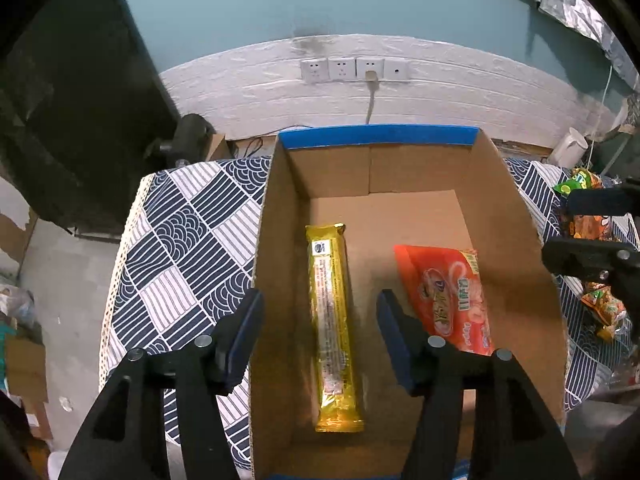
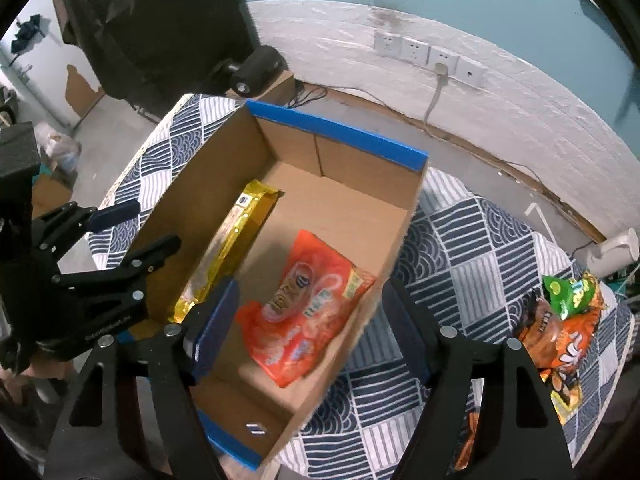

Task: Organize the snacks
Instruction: 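Move both tools back over the snack pile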

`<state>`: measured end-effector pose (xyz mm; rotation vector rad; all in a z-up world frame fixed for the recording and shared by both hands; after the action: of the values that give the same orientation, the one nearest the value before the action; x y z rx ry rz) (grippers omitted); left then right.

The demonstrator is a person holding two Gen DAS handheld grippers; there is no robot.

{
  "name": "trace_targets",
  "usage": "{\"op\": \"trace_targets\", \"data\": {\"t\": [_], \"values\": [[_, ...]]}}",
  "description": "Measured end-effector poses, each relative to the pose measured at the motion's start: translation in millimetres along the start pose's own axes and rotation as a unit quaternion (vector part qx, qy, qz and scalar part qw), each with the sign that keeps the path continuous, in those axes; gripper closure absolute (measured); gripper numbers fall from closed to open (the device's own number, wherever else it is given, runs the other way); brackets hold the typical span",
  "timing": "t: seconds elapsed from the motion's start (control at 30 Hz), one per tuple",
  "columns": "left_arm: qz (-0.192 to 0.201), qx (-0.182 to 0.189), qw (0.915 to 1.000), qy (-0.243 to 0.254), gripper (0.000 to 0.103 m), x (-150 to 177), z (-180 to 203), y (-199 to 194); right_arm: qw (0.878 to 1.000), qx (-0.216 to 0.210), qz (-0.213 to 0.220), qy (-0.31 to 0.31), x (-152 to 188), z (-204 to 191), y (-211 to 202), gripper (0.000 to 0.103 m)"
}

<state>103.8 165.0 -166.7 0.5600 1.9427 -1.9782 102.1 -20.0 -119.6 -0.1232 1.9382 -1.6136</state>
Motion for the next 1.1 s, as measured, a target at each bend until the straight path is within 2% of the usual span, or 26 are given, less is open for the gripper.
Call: {"op": "trace_targets", "data": {"t": [0.07,0.43,0.53,0.9,1.0,1.1], "values": [[0.002,0.000,1.0000,0.005,0.039,-0.9,4.0,-1.2,1.000,0.005,0.005,-0.001,1.2,2.7,-4.5,0.028],[0.020,0.020,0.9986,0.046,0.032,-6.7,49.1,-21.7,0.999,0.031,0.009,0.024,29.0,45.0,-27.0,0.028],[0.024,0.028,0.9975,0.061,0.029,-9.1,66.7,-24.6,0.998,0.038,0.009,0.043,40.1,65.0,-32.7,0.028],[0.023,0.055,0.9929,0.103,0.029,-18.9,129.6,-29.5,0.992,0.066,0.008,0.111,77.7,140.6,-51.4,0.028],[0.026,0.055,0.9910,0.119,0.025,-21.2,147.5,-29.7,0.989,0.082,0.010,0.126,89.8,163.2,-57.6,0.022],[0.020,0.058,0.9893,0.133,0.025,-21.8,161.2,-26.6,0.985,0.097,0.008,0.139,102.0,183.9,-61.4,0.022]]}}
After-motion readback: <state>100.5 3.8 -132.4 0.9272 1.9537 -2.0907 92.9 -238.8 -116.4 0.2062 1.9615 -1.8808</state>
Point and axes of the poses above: each gripper's, at about its wrist camera, not at the fingertips, and y roughly the way its jaws point, z to its right, x to its underside, the point moved 7 cm from there along y, roughly the way its jaws point, and after that the axes turned 6 degrees about x, right-handed, at the moved point
